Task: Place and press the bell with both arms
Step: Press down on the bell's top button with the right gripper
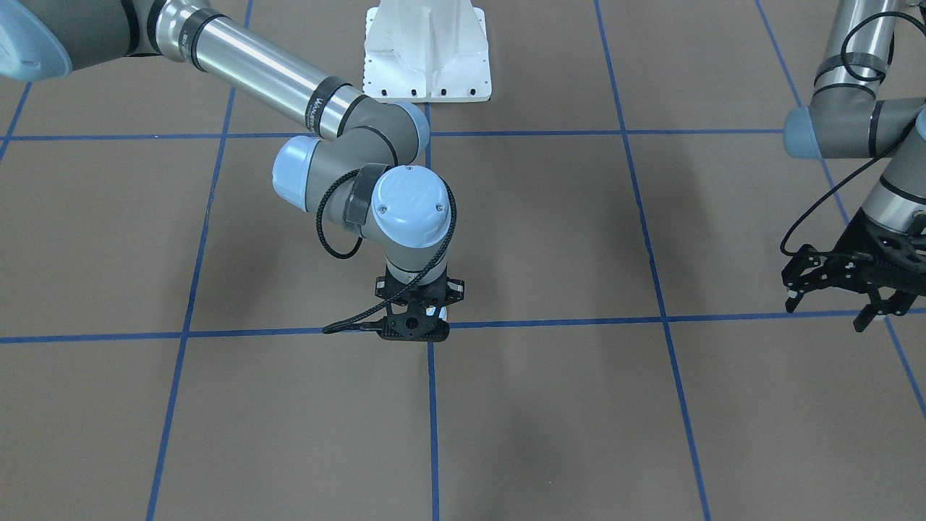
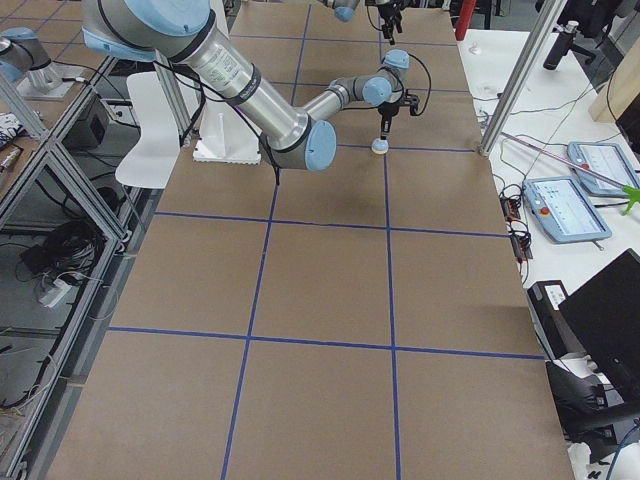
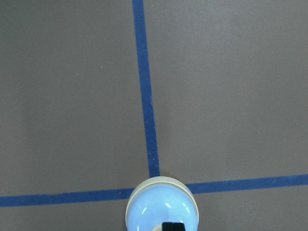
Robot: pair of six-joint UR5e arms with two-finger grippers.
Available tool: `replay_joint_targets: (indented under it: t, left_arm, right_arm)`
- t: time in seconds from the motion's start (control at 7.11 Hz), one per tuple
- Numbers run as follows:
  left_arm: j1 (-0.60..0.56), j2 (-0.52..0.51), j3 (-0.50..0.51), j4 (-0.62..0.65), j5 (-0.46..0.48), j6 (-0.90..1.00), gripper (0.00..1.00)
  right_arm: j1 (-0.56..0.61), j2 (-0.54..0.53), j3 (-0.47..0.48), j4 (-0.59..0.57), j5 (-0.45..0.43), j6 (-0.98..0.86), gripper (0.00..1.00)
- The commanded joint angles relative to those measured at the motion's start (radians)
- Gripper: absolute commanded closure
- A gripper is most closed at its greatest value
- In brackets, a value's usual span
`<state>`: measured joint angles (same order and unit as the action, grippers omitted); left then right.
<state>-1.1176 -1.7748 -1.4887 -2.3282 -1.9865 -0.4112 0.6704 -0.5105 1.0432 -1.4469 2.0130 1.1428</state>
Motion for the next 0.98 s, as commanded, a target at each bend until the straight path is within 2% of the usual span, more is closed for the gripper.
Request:
replay_joint_targets:
  t: [0.0, 0.84]
  left_arm:
    - [-0.001, 0.000, 0.001, 0.001, 0.000, 0.000, 0.00]
    - [-0.001, -0.002, 0.005, 0.001, 0.002, 0.000, 0.00]
  right_arm:
    - [-0.003, 0.000, -0.008, 0.002, -0.003, -0.002, 1.00]
    - [-0.014, -0.003, -0.009, 0.002, -0.023, 0.000, 1.00]
